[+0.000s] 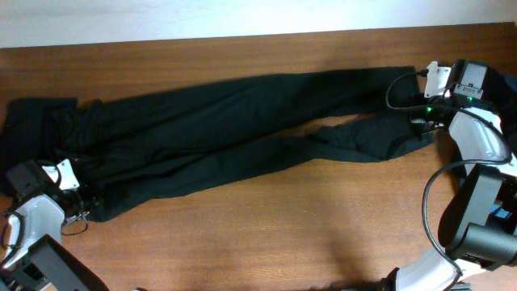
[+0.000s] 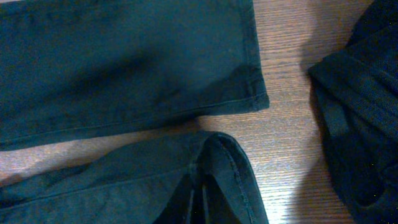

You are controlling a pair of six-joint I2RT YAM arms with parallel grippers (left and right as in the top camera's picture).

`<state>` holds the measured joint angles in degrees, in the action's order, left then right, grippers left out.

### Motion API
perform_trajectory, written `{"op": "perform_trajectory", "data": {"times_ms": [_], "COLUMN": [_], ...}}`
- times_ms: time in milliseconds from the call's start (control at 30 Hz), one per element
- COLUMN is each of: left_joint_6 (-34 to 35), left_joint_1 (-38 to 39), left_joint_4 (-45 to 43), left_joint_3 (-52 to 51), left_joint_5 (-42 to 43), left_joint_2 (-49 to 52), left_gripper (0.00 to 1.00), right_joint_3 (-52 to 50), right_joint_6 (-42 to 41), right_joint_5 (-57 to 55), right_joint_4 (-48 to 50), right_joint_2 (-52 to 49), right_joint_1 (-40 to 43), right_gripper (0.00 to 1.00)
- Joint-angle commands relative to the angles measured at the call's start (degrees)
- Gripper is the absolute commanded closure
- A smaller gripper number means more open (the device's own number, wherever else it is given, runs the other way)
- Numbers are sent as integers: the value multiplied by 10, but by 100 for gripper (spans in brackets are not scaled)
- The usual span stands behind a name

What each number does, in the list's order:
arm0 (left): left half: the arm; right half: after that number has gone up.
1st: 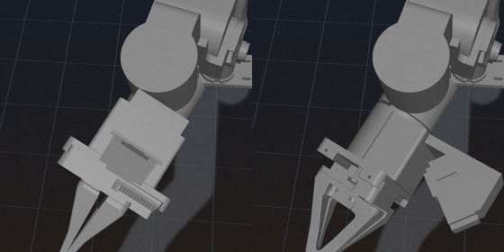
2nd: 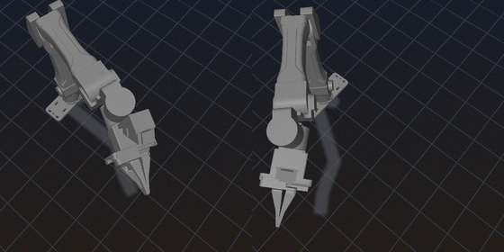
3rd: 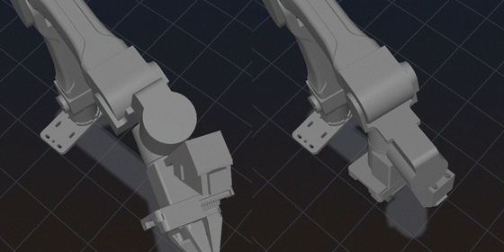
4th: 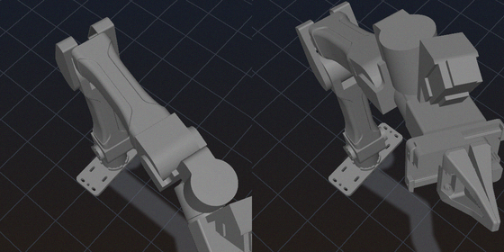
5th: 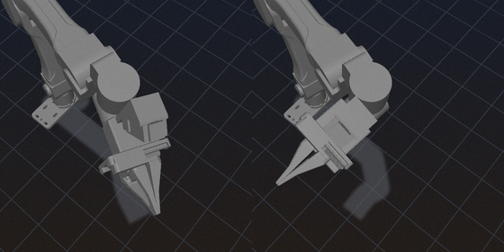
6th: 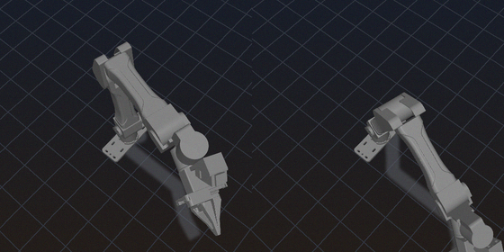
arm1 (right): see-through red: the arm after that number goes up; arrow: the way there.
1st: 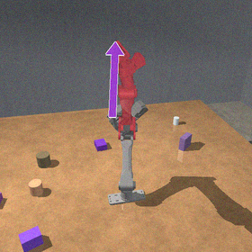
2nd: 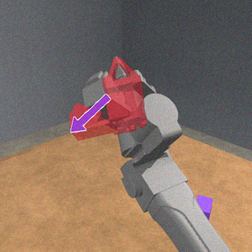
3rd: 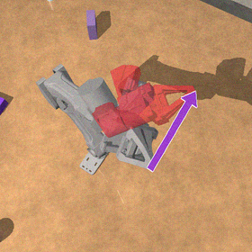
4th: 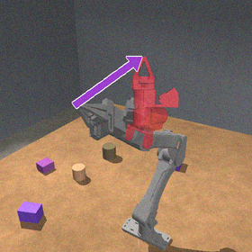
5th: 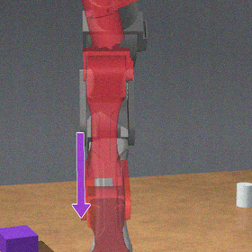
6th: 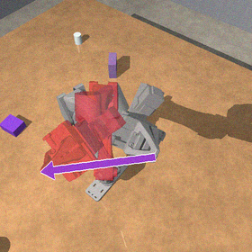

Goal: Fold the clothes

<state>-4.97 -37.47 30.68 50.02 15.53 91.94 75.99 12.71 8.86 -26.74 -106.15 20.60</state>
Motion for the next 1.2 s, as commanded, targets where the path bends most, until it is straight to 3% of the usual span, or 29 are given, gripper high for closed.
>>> {"op": "perform_trajectory", "data": {"times_ms": [0,67,267,800,1167], "left_joint_6": [-11,-12,-36,-32,-23], "left_joint_1": [0,0,0,0,0], "left_joint_4": [-5,-1,15,106,238], "left_joint_3": [-5,-5,-4,10,141], "left_joint_5": [13,13,39,9,-58], "left_joint_2": [5,5,5,4,4], "left_gripper": [82,100,100,100,100], "right_joint_3": [15,15,15,15,18], "right_joint_6": [6,6,6,66,95], "right_joint_5": [-6,-15,-21,18,27], "right_joint_4": [2,2,16,98,140], "right_joint_2": [-2,-2,-2,-34,-99], "right_joint_1": [2,2,8,68,69], "right_gripper": [96,96,96,96,96]}}
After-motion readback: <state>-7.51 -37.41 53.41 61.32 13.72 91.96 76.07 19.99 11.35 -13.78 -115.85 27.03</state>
